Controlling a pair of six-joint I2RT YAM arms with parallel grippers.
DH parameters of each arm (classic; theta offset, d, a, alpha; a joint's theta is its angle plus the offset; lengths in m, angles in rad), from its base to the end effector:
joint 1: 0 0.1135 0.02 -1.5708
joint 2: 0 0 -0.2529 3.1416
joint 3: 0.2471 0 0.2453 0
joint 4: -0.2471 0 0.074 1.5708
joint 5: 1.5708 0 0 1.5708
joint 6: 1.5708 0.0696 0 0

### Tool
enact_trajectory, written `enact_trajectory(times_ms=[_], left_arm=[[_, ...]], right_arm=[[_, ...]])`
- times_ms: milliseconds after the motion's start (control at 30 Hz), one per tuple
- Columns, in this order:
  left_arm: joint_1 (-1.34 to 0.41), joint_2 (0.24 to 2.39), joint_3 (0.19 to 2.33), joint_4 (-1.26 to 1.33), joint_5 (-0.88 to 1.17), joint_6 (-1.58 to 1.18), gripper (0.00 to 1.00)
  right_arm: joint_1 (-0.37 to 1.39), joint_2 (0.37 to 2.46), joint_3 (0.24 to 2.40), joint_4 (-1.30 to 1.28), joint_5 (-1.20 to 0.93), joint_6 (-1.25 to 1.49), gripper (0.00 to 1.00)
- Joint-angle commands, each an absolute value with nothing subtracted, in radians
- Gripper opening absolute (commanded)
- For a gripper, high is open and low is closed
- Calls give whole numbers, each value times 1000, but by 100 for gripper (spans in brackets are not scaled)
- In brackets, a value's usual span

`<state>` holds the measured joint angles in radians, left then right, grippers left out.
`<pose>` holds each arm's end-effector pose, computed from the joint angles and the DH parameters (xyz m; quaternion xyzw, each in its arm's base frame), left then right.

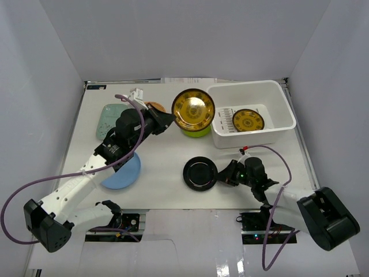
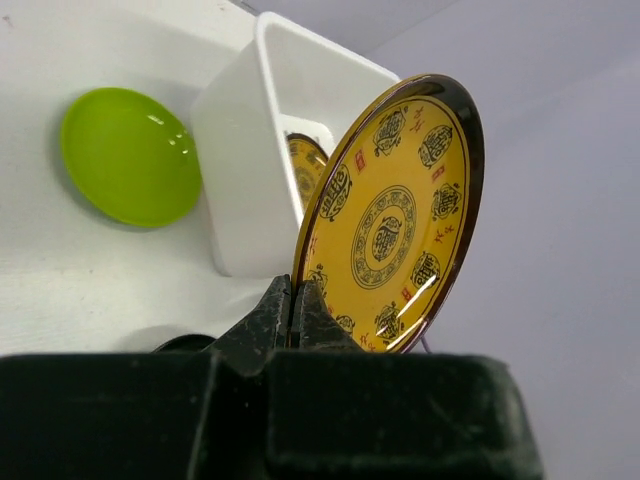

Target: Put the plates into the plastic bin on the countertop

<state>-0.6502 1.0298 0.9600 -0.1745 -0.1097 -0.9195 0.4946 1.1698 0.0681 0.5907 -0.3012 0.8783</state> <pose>0.2196 -0.1575 0.3389 -0.1391 0.7752 -0.4039 0.4655 0.1705 0.1154 0.0926 0.0882 0.8519 0.4169 0.3045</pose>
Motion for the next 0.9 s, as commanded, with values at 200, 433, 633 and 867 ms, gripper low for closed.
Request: enact_trajectory(times_ms=[200,433,633,867], left_arm=[[-712,1405,1443,-150,-2,-767,0],[-724,1892,1948,-342,75,-703,0],[-726,2196,2245,-419,147,-704,0],[-730,2339,2281,-417,225,-749,27]], right_arm=[[526,439,360,-192,-120,643,8],[526,327,780,-488,-7,554,8],[528,391,986,-516,249,468,8],[529,577,1086,-332,506,361,8]])
